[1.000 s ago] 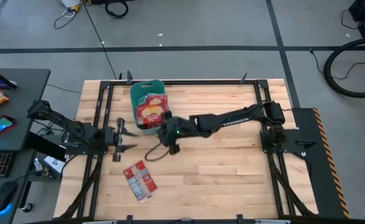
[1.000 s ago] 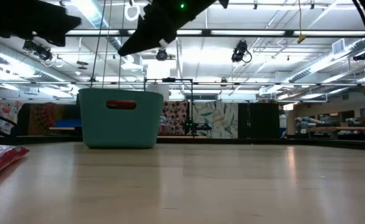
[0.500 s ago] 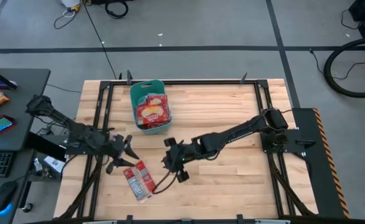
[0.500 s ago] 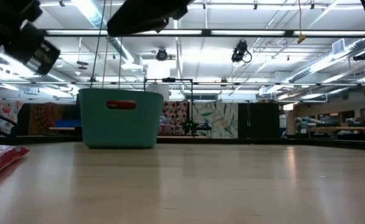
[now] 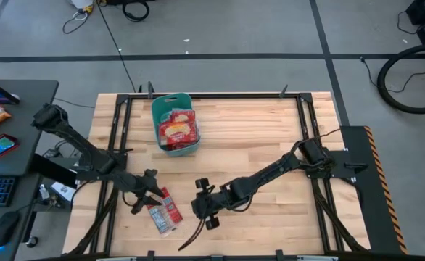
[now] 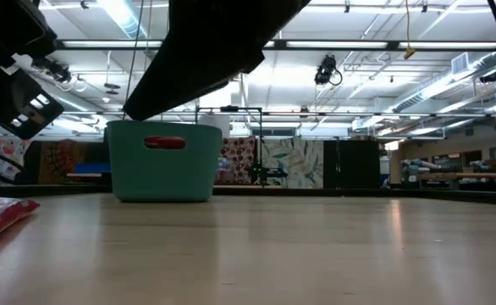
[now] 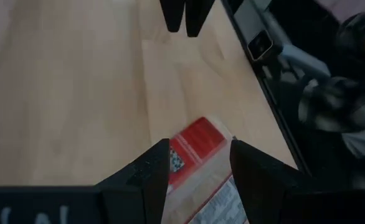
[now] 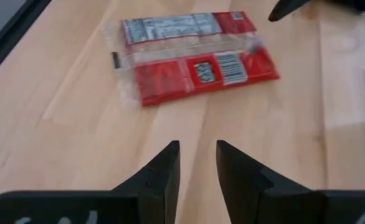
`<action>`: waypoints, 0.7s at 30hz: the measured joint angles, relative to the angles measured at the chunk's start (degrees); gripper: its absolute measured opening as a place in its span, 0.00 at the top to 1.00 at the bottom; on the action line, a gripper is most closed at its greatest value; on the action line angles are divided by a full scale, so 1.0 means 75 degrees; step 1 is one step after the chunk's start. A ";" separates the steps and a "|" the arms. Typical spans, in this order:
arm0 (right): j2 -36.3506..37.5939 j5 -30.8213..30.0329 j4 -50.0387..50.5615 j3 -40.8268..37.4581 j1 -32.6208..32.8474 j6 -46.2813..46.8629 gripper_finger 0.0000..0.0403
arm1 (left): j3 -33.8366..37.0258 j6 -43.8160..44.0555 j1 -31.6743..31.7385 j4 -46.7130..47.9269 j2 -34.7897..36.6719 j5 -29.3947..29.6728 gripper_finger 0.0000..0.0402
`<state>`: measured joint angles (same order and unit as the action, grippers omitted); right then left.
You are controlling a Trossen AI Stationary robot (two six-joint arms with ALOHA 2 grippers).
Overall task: Sort popcorn bags into baskets
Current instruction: Put the red popcorn bag into the green bin
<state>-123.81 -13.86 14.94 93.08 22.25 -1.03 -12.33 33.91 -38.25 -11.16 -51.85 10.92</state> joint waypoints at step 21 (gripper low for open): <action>0.0076 -0.1593 0.1214 0.0006 0.1048 0.0946 0.73 | -0.3029 0.0927 -0.1948 0.3308 -0.3419 0.0925 0.57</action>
<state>-123.24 -25.81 24.05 93.12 30.11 6.07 -35.05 40.86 -52.86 13.65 -77.49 17.86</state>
